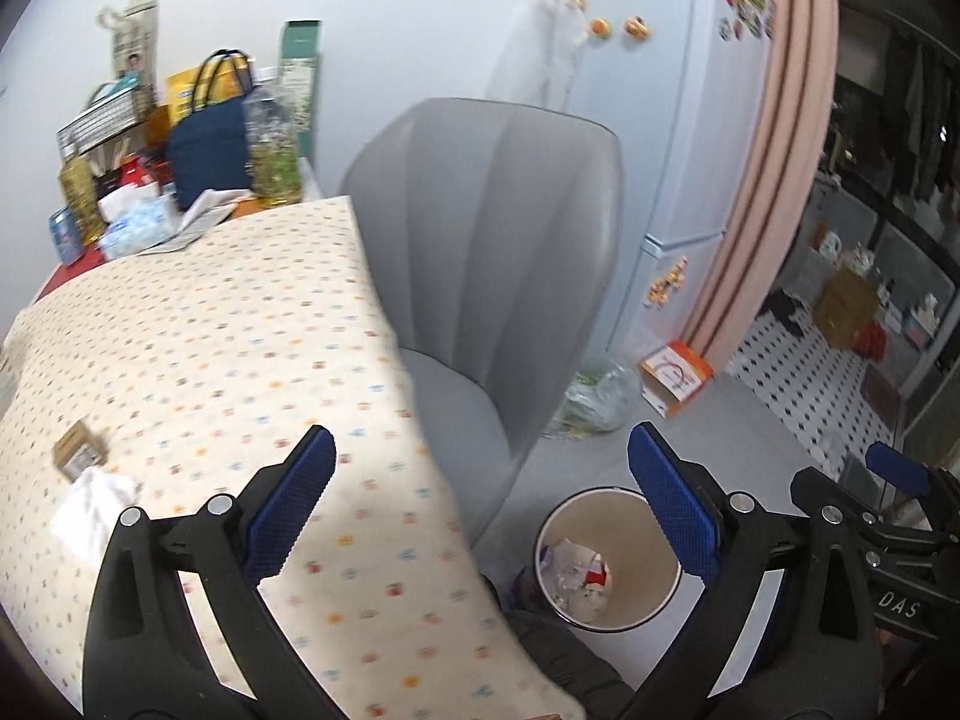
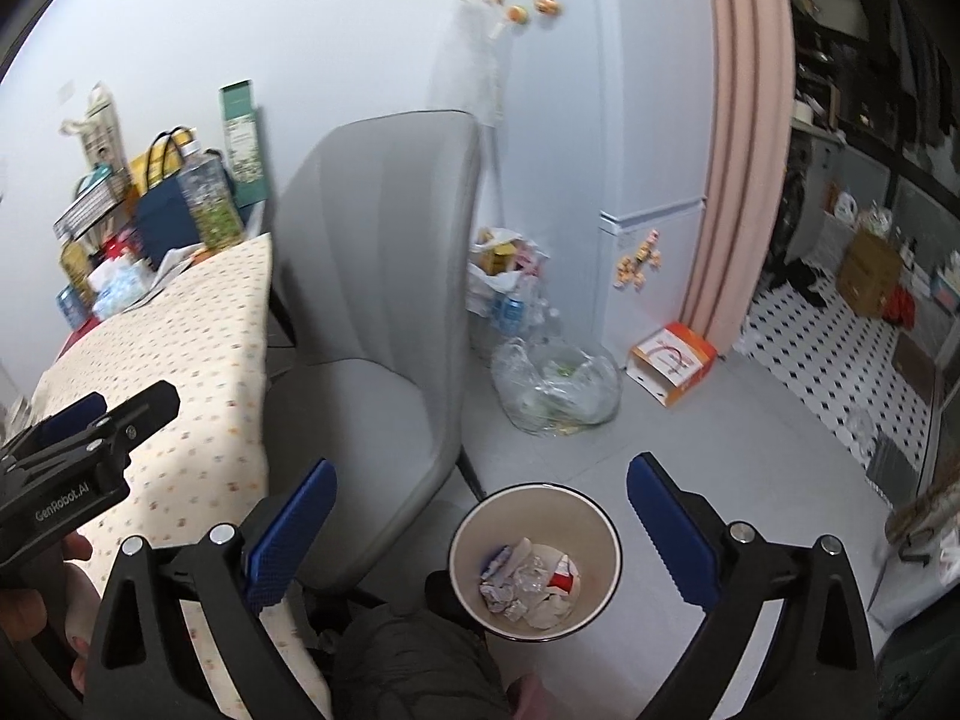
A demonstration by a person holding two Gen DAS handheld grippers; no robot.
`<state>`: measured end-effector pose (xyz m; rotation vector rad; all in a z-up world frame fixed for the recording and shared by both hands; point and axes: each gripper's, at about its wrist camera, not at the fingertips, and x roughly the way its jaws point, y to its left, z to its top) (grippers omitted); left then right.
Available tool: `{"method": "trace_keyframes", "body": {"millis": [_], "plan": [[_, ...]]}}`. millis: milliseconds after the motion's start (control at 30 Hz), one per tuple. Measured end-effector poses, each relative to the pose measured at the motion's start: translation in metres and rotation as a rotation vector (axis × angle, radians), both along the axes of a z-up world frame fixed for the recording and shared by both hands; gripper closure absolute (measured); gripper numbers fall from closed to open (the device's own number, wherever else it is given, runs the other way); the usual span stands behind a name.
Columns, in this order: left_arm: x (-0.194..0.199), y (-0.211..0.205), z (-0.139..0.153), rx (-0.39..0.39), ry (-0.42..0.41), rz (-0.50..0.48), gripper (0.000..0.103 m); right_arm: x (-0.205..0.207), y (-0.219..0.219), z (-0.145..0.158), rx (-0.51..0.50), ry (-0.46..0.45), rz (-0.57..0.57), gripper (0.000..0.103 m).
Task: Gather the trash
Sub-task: 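Move both open tools back over the table toward the white tissue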
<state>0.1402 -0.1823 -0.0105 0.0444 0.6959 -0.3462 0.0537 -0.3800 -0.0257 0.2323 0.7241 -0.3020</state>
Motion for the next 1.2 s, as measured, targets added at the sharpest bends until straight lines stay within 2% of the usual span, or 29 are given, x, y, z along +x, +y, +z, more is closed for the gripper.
{"method": "trace_keyframes", "body": {"millis": [233,533,1200], "plan": [[-0.011,0.054,0.015,-0.028,-0.031,0.077,0.006,0.003,0.047,0.024,-0.028,-0.032,0.069,0.008],[-0.028,0.115,0.026,-0.051,-0.058,0.177,0.006,0.006,0.108,0.04,-0.053,-0.055,0.177,0.008],[-0.046,0.178,0.033,-0.057,-0.081,0.288,0.006,0.008,0.151,0.049,-0.062,-0.067,0.273,0.008]]}}
